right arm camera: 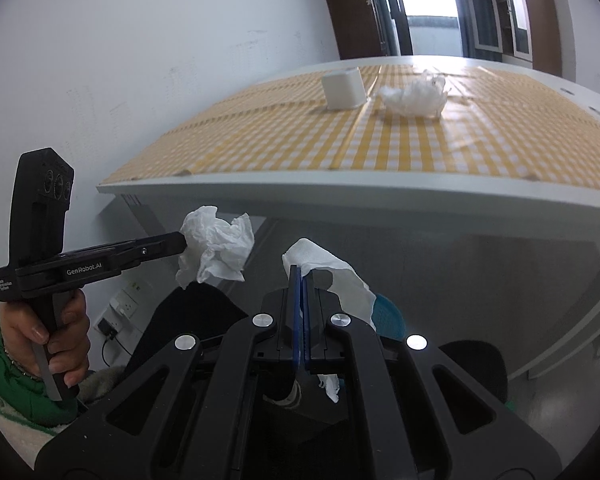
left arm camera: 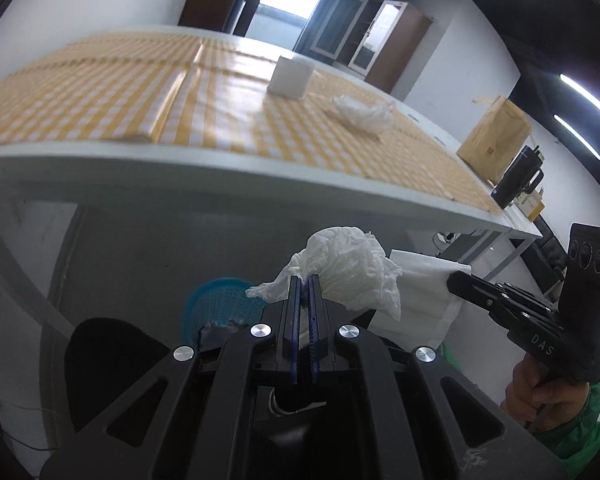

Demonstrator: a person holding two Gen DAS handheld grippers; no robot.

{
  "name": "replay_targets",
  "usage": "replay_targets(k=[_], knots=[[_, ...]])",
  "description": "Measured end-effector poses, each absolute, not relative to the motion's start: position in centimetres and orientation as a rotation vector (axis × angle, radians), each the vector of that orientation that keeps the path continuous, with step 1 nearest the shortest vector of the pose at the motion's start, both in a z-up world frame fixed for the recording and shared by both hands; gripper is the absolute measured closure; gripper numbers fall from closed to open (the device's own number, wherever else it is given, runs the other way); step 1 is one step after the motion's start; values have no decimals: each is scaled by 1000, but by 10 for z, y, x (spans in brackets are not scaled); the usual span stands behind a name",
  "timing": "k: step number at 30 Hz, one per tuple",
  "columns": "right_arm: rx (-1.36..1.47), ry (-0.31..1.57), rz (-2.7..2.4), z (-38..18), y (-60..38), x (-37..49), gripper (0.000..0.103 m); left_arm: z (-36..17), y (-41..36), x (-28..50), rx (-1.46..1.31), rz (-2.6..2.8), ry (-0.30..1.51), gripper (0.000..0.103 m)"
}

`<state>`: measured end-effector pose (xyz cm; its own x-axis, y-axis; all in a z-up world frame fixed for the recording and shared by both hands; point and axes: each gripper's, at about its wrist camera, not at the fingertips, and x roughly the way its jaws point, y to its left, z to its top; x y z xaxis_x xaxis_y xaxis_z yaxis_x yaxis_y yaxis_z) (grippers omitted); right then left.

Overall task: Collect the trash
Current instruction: 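Carry the tissue and paper in both grippers down over the wastebasket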

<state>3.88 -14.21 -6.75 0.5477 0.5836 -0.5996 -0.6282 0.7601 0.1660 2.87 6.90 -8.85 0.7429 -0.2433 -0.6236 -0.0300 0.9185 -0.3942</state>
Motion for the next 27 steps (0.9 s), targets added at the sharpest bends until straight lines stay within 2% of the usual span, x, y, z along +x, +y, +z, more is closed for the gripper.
replay_targets(k=[16,27], knots=[[-97,855,661,-156,-119,84,102,-162,77,62,-445,-108,841,100],[-53,1038,631,-221,-106,126,102,-225,87,100,-497,-43,1004,100]])
